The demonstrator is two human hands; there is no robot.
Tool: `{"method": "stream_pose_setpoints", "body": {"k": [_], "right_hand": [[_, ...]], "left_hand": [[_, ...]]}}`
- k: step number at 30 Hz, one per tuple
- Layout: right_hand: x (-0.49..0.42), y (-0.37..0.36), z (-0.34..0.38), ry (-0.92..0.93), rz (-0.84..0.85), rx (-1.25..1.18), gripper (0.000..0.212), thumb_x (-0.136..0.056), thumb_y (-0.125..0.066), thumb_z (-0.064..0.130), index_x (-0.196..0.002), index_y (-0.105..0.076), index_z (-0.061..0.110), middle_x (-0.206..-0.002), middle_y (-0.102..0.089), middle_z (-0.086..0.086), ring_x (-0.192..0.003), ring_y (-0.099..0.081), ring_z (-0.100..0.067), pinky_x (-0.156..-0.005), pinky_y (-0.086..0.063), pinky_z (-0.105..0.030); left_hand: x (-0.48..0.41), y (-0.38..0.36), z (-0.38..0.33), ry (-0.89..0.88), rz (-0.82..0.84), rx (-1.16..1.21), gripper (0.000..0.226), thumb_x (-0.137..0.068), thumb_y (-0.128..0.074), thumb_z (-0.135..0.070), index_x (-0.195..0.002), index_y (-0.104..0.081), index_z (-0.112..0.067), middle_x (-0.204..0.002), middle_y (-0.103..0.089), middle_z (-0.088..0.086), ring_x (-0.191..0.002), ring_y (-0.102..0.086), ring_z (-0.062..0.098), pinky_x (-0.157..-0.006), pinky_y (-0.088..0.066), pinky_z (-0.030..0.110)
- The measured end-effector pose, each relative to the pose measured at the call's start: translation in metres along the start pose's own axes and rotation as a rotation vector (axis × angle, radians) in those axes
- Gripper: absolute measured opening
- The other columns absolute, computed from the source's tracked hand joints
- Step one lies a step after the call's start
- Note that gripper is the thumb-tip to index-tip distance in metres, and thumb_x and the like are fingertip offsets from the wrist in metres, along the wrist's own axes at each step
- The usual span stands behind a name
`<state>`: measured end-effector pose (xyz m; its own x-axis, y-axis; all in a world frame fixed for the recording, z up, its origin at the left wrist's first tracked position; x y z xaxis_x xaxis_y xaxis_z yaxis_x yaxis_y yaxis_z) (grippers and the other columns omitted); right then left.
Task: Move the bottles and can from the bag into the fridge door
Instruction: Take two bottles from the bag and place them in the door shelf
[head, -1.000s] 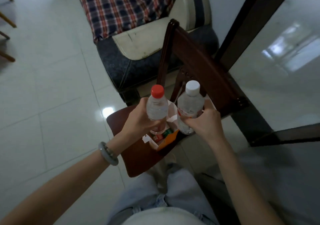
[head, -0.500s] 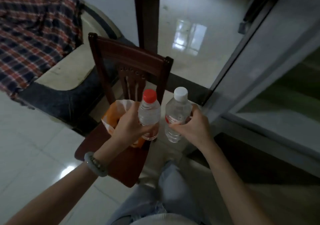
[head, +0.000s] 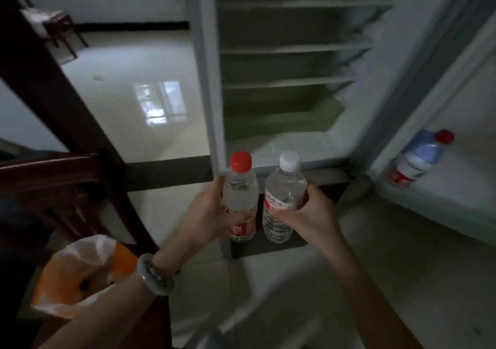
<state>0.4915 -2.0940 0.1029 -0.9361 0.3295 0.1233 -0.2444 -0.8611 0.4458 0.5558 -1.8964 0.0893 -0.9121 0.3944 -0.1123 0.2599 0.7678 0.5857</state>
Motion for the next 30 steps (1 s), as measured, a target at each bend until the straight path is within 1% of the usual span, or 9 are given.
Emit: {"method": "stream_pose_setpoints", "body": {"k": [3, 6, 10, 12, 16, 20, 24, 27, 30], "right_hand": [[0.008, 0.071, -0.027, -0.027, -0.106, -0.008, 0.067, -0.051, -0.086, 0.033, -0.11, -0.056, 0.024, -0.105, -0.066, 0.009, -0.095, -0.063, -0.007, -0.084, -0.054, -0.033], [0.018, 0.14, -0.052, -0.033, -0.2, -0.015, 0.063, -0.053, -0.086, 0.025, -0.11, -0.058, 0.028, -0.103, -0.068, 0.011, -0.092, -0.064, -0.002, -0.084, -0.053, -0.029], [0.032, 0.233, -0.083, -0.045, -0.359, -0.006, 0.057, -0.053, -0.085, 0.025, -0.104, -0.061, 0.028, -0.095, -0.069, 0.013, -0.085, -0.065, -0.001, -0.078, -0.052, -0.025], [0.036, 0.27, -0.097, -0.047, -0.421, -0.017, 0.053, -0.052, -0.085, 0.025, -0.098, -0.061, 0.027, -0.092, -0.07, 0.012, -0.082, -0.065, -0.001, -0.075, -0.053, -0.026], [0.039, 0.323, -0.119, -0.036, -0.527, -0.034, 0.058, -0.051, -0.087, 0.028, -0.101, -0.06, 0.025, -0.092, -0.069, 0.01, -0.083, -0.065, -0.004, -0.072, -0.052, -0.022], [0.03, 0.363, -0.137, -0.032, -0.65, -0.036, 0.056, -0.053, -0.088, 0.024, -0.1, -0.058, 0.024, -0.089, -0.066, 0.01, -0.081, -0.063, -0.005, -0.071, -0.048, -0.02], [0.005, 0.391, -0.152, 0.008, -0.742, -0.039, 0.058, -0.052, -0.088, 0.025, -0.101, -0.058, 0.022, -0.093, -0.066, 0.007, -0.085, -0.064, -0.009, -0.078, -0.053, -0.03], [-0.017, 0.404, -0.165, 0.012, -0.81, -0.023, 0.063, -0.048, -0.086, 0.043, -0.102, -0.059, 0.027, -0.101, -0.065, 0.002, -0.09, -0.064, -0.013, -0.079, -0.056, -0.039], [-0.04, 0.412, -0.173, 0.027, -0.845, 0.066, 0.063, -0.051, -0.086, 0.046, -0.104, -0.059, 0.022, -0.106, -0.061, -0.002, -0.088, -0.062, -0.014, -0.076, -0.056, -0.033]], "left_hand": [[-0.019, -0.055, -0.048, -0.062, 0.085, 0.02, 0.069, -0.061, -0.083, -0.042, -0.118, -0.044, -0.036, -0.11, -0.058, -0.02, -0.099, -0.059, -0.001, -0.083, -0.052, 0.026], [-0.035, -0.102, -0.093, -0.144, 0.104, 0.037, 0.068, -0.059, -0.082, -0.042, -0.114, -0.043, -0.036, -0.105, -0.057, -0.022, -0.096, -0.06, 0.002, -0.081, -0.052, 0.025], [-0.054, -0.168, -0.162, -0.243, 0.147, 0.052, 0.067, -0.061, -0.083, -0.04, -0.117, -0.049, -0.028, -0.102, -0.058, -0.02, -0.09, -0.058, -0.001, -0.073, -0.046, 0.011], [-0.065, -0.196, -0.193, -0.261, 0.159, 0.078, 0.068, -0.06, -0.084, -0.039, -0.118, -0.051, -0.025, -0.103, -0.059, -0.018, -0.089, -0.059, -0.001, -0.072, -0.048, 0.014], [-0.088, -0.245, -0.241, -0.3, 0.2, 0.14, 0.066, -0.06, -0.086, -0.032, -0.116, -0.053, -0.022, -0.1, -0.059, -0.019, -0.086, -0.056, -0.006, -0.072, -0.045, 0.006], [-0.121, -0.285, -0.267, -0.288, 0.249, 0.182, 0.068, -0.062, -0.086, -0.028, -0.12, -0.052, -0.02, -0.106, -0.063, -0.011, -0.095, -0.061, 0.007, -0.081, -0.051, 0.025], [-0.155, -0.322, -0.282, -0.283, 0.288, 0.215, 0.068, -0.061, -0.086, -0.029, -0.12, -0.051, -0.024, -0.105, -0.061, -0.016, -0.095, -0.059, 0.004, -0.081, -0.048, 0.022], [-0.176, -0.35, -0.287, -0.275, 0.281, 0.204, 0.06, -0.062, -0.085, -0.034, -0.111, -0.051, -0.027, -0.101, -0.062, -0.014, -0.09, -0.059, 0.003, -0.077, -0.049, 0.025], [-0.191, -0.38, -0.285, -0.244, 0.217, 0.211, 0.049, -0.067, -0.082, -0.034, -0.103, -0.055, -0.017, -0.093, -0.066, -0.002, -0.085, -0.063, 0.013, -0.077, -0.054, 0.036]]}}
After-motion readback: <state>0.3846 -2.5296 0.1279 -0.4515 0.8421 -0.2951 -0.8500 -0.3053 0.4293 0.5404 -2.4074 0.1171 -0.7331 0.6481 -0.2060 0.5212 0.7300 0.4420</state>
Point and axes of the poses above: each hand's wrist, its own x-axis away from the middle knuckle, its own y-axis out of the back of the hand, z = x × y, the point moved 6 cm from there along -x, towards the middle knuckle
